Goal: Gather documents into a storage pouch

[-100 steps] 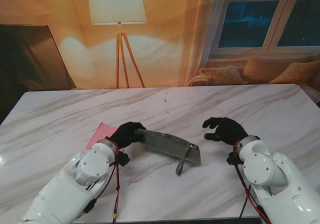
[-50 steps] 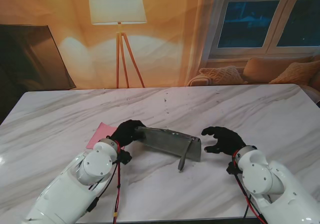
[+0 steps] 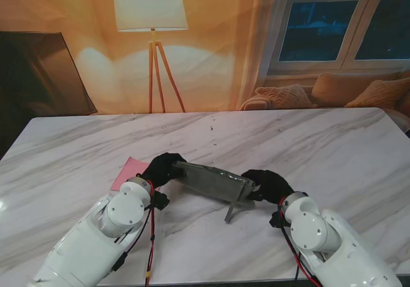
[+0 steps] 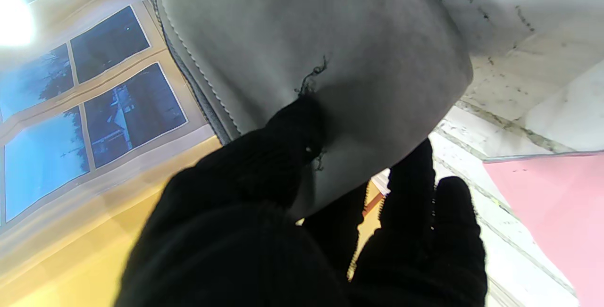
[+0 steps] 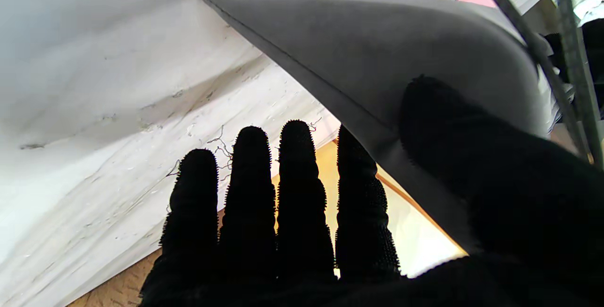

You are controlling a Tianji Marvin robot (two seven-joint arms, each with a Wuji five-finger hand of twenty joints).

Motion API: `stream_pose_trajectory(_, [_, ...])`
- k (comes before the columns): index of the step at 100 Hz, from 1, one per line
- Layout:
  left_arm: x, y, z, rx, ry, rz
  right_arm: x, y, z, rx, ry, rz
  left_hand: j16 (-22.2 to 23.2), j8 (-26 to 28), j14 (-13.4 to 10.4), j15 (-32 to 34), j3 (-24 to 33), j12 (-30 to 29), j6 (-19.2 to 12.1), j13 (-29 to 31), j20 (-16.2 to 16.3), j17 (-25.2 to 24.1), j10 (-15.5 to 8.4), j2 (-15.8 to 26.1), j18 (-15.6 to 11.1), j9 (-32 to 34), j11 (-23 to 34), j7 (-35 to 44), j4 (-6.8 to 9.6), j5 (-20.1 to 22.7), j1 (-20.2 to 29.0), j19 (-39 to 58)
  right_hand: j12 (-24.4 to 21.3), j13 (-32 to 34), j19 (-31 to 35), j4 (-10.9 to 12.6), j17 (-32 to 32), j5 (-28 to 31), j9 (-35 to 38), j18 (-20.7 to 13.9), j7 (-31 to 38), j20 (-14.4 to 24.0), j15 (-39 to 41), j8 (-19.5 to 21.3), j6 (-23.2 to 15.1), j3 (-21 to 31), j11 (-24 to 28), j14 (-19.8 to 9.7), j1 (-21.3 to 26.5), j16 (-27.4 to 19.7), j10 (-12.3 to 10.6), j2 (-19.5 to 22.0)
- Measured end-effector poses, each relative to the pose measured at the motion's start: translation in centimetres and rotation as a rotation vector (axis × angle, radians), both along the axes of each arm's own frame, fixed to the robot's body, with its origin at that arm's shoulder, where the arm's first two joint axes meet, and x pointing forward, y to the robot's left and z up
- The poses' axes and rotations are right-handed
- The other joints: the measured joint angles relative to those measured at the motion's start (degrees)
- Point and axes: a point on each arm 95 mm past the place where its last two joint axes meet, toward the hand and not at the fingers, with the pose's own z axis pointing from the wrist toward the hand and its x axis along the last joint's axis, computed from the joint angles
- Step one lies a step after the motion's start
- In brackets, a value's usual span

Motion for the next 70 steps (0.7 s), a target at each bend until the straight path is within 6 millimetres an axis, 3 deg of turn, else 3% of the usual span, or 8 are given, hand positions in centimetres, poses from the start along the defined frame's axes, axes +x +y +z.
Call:
stream_pose_trajectory(37, [-0.06, 0.05, 0.01, -0.019, -0.019, 0.048, -0.57, -0.45, 0.51, -0.048, 0.005, 0.053, 0.0, 0.42, 0.24, 0.68, -0.12, -0.47, 0.0, 0.0, 0.72, 0.06, 0.0, -0.02, 0.13, 0.07, 0.85, 0.01, 0.0, 0.0, 0.0, 0.01, -0.49, -1.88, -1.82, -0.7, -1.5, -2.23, -2.61, -0.2, -0.84, -0.21, -1.94, -1.15, 0.43, -0.86, -2.53, -0.01, 0.42, -0.7, -0.09, 1.6])
stream_pose_trajectory(58, [-0.07, -0.03, 0.05, -0.022, -0.023, 0.05, -0.47, -0.62, 0.7, -0.046, -0.04, 0.059, 0.0, 0.42, 0.26, 0.81, -0.12, -0.48, 0.0, 0.0, 1.33, 0.08, 0.0, -0.03, 0.21, 0.07, 1.23, 0.01, 0.0, 0.0, 0.0, 0.03, -1.2, -2.49, -3.24, -0.98, -2.07, -3.93, -5.37, -0.83, -1.63, -0.47, -3.06, -1.63, 0.88, -1.24, -3.15, -0.7, -1.09, -1.28, -0.51, -0.03])
stream_pose_trajectory(64, [-0.09, -0.08, 0.02, -0.024, -0.022, 0.049, -0.31, -0.43, 0.57, -0.036, -0.08, 0.043, 0.0, 0.44, 0.29, 0.83, -0.12, -0.48, 0.0, 0.0, 1.34, 0.11, 0.0, -0.03, 0.25, 0.08, 1.62, 0.01, 0.0, 0.0, 0.0, 0.03, -1.16, -2.31, -3.22, -0.98, -1.22, -3.65, -3.67, -0.48, -1.45, -0.47, -2.63, -1.62, -2.04, -1.24, -1.6, -0.7, -1.09, -1.28, -1.1, -0.1])
stream_pose_trajectory(70, [-0.1, -0.1, 0.01, -0.028, -0.019, 0.049, -0.14, -0.25, 0.36, -0.026, -0.094, 0.031, 0.0, 0.45, 0.3, 0.83, -0.12, -0.48, 0.0, 0.0, 1.35, 0.11, 0.0, -0.03, 0.26, 0.08, 1.78, 0.01, 0.0, 0.0, 0.0, 0.03, -0.31, 1.45, -0.74, -1.02, 0.82, -3.57, 2.16, 2.73, -1.44, 1.41, 0.23, -1.6, -6.4, -1.22, -0.38, -0.5, -1.06, 0.08, -1.32, -0.79])
